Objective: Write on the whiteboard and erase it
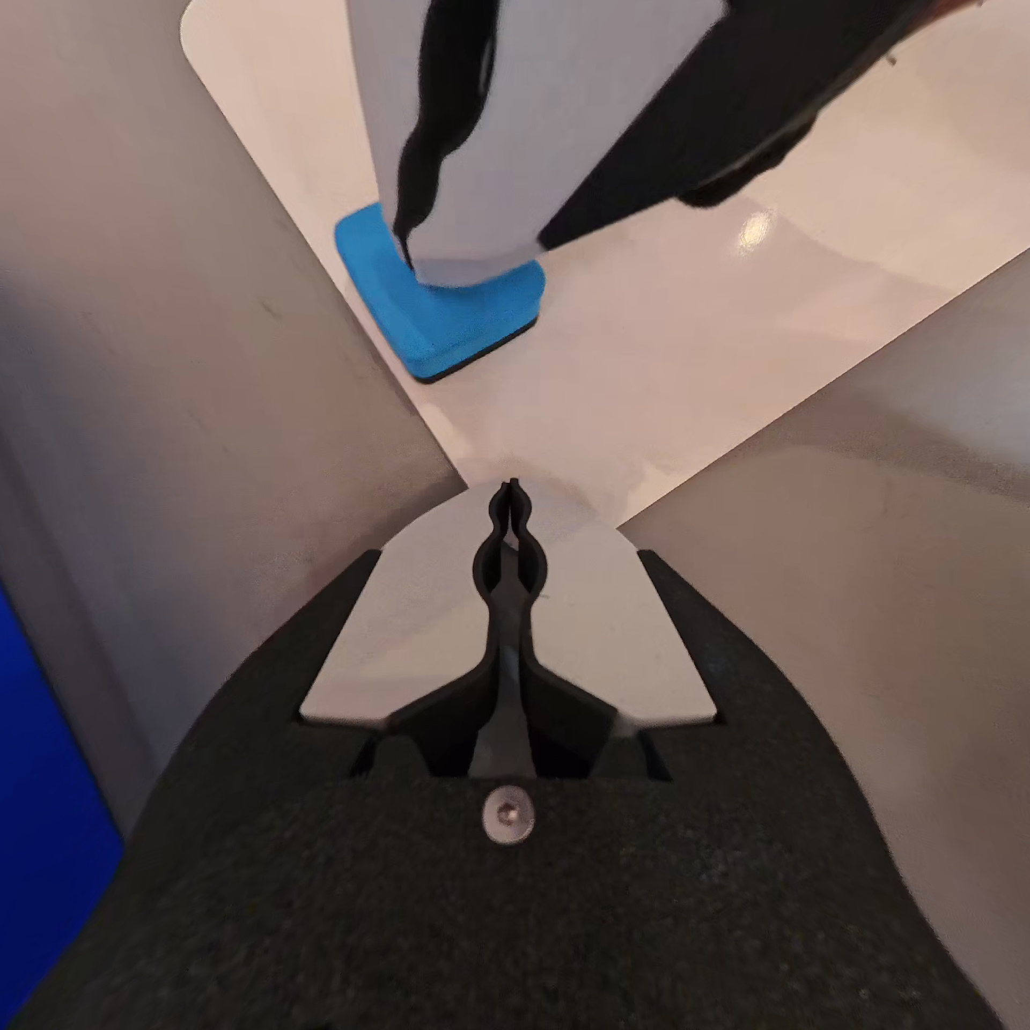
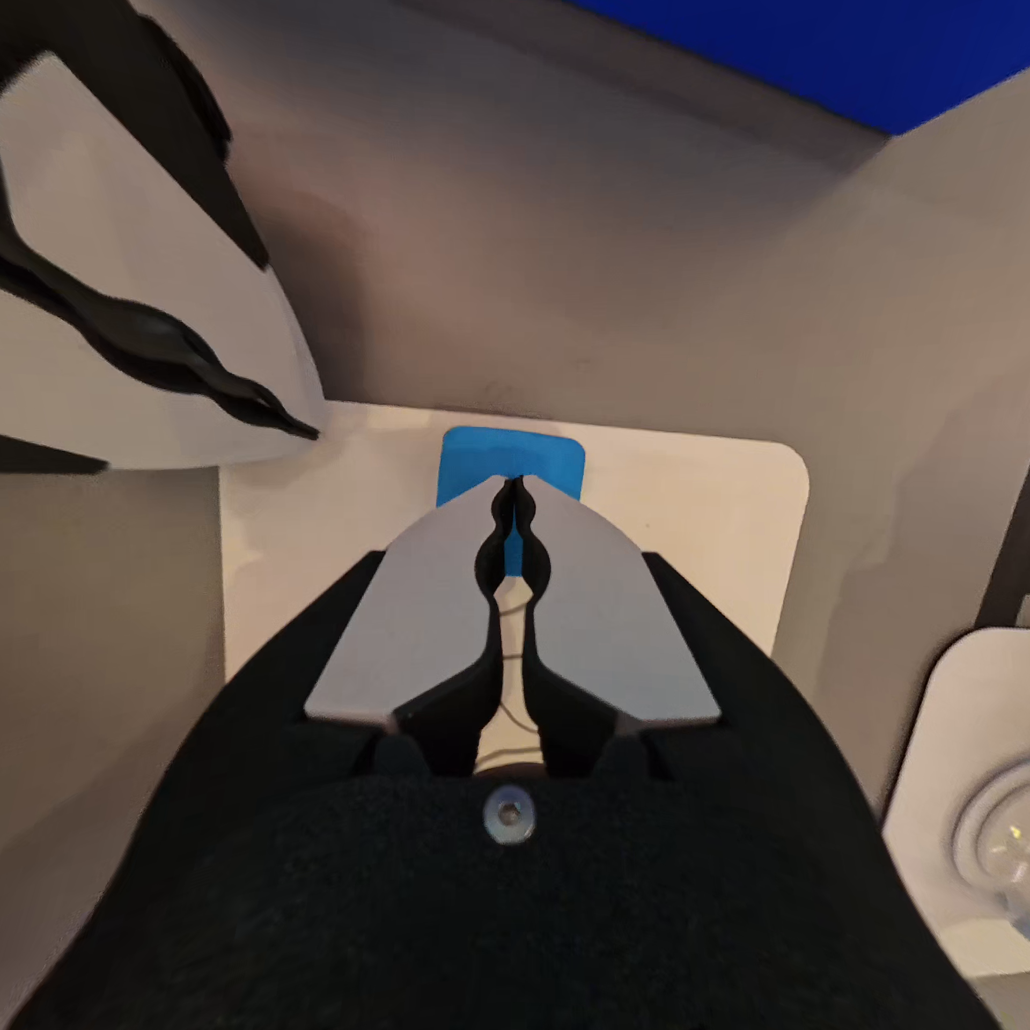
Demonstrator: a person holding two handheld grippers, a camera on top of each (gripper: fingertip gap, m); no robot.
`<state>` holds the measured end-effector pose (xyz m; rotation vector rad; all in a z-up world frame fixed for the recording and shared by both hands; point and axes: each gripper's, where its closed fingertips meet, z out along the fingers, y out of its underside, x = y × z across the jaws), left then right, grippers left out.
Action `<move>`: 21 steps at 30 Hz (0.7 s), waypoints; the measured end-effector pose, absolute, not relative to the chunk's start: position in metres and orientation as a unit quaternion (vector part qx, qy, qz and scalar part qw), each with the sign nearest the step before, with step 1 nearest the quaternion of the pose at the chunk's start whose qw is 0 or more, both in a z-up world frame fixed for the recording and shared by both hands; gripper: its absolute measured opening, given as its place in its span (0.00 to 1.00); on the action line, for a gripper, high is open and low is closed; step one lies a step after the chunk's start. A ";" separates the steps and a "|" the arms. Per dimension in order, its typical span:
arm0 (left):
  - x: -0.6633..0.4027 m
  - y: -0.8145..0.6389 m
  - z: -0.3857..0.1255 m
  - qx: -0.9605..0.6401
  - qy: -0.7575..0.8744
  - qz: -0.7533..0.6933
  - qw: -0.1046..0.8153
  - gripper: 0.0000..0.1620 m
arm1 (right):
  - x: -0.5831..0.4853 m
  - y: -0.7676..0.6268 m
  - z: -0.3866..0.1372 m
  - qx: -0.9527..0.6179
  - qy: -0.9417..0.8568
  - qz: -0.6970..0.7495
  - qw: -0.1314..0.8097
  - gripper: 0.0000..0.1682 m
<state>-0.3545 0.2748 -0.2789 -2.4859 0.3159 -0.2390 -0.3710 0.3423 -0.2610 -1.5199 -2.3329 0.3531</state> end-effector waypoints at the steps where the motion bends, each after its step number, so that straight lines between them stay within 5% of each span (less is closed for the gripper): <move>1: -0.355 0.275 -0.279 -0.941 0.117 -0.090 0.306 0.00 | -0.369 0.348 -0.261 -0.538 -0.817 0.120 0.168 0.00; 17: -0.351 0.276 -0.279 -0.942 0.122 -0.083 0.301 0.00 | -0.361 0.411 -0.261 -0.632 -0.751 0.129 0.144 0.00; 21: -0.351 0.277 -0.279 -0.942 0.125 -0.078 0.302 0.00 | -0.367 0.345 -0.260 -0.556 -0.805 0.156 0.137 0.00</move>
